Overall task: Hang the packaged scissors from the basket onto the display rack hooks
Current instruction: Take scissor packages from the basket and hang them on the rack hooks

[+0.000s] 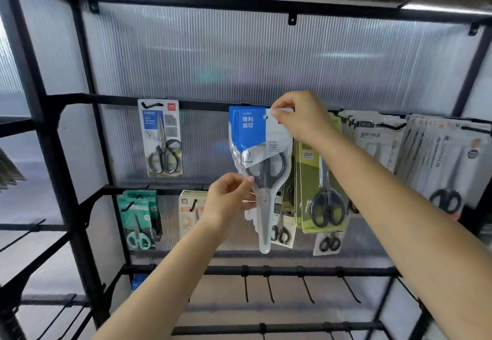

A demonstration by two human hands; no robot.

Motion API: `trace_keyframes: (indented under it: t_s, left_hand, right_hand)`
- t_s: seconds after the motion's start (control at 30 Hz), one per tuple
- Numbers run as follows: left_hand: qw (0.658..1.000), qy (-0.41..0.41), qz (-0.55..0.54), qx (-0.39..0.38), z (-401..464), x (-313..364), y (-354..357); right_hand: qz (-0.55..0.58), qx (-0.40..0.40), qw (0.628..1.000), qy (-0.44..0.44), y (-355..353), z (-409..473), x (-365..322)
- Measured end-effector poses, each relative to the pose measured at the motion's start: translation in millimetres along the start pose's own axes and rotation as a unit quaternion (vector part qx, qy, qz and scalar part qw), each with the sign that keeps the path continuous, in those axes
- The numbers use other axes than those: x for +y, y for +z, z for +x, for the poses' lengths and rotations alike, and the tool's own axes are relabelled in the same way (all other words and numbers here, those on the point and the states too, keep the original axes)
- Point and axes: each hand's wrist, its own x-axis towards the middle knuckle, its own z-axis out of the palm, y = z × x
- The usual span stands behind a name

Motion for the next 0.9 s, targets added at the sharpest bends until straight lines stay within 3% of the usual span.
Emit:
trace_keyframes:
  t_s: [0.23, 0.47, 0.7, 0.8, 0.9]
  left_hand:
    - [1.000, -0.018, 0.022, 0.013, 4.7, -4.4, -0.4]
    - [0.995, -0.019, 0.085, 0.048, 24.7, -7.1, -5.0]
    - [0.989, -0.030, 0.128, 0.061, 35.7, -11.5, -1.1]
    - [0.964, 0.025, 0.233, 0.122, 35.5, -12.6, -3.5]
    - [0.911, 0.176, 0.336, 0.164, 24.6, -5.5, -4.9]
  right_hand:
    - [-0.115, -0.012, 0.993, -0.021, 5.2, 3.7, 3.7]
    - [-0.257, 0.000, 0.963, -0.082, 12.8, 9.7, 0.4]
    - [-0.297, 0.002, 0.948, -0.113, 16.8, 10.0, 2.2]
    - [-0.305, 0.007, 0.943, -0.133, 16.5, 5.3, -0.6]
    - [-0.315, 0.017, 0.936, -0.155, 12.6, -8.2, -3.6]
